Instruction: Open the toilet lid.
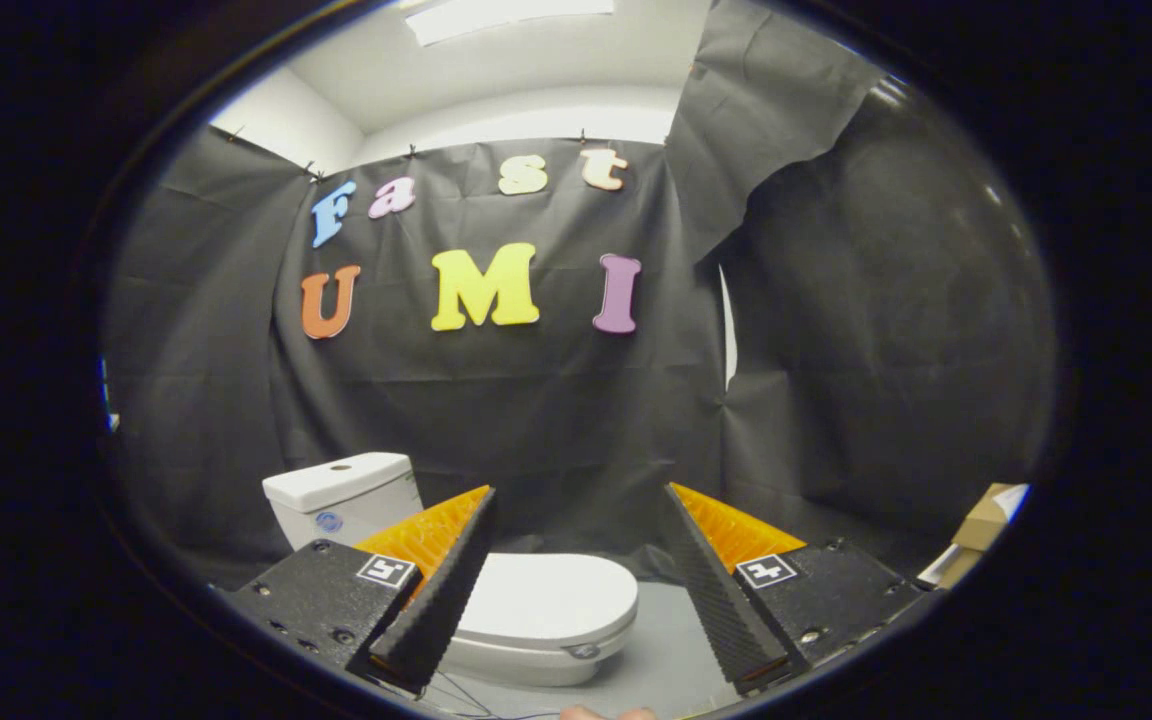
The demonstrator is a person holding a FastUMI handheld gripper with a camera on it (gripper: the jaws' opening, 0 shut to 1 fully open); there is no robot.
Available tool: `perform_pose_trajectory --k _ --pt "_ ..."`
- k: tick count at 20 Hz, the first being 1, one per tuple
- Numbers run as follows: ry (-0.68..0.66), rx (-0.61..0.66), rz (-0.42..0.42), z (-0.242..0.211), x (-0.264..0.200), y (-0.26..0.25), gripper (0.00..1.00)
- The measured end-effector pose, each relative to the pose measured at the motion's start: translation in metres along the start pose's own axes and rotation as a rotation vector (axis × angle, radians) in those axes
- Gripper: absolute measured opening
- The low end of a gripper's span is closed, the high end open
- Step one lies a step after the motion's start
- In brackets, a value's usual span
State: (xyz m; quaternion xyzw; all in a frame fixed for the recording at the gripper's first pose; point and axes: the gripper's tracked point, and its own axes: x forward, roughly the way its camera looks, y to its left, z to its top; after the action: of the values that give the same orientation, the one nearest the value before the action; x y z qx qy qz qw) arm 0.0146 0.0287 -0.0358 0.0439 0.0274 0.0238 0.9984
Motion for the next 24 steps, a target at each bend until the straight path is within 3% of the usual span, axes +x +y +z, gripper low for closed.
perform_pose_trajectory --k 6,14,24 --pt "0.033 0.021 0.015 -0.019 0.009 0.007 1.00" --pt "0.167 0.087 0.051 -0.078 0.023 0.017 1.00" --pt "0.247 0.195 0.032 -0.113 0.035 0.008 1.00"
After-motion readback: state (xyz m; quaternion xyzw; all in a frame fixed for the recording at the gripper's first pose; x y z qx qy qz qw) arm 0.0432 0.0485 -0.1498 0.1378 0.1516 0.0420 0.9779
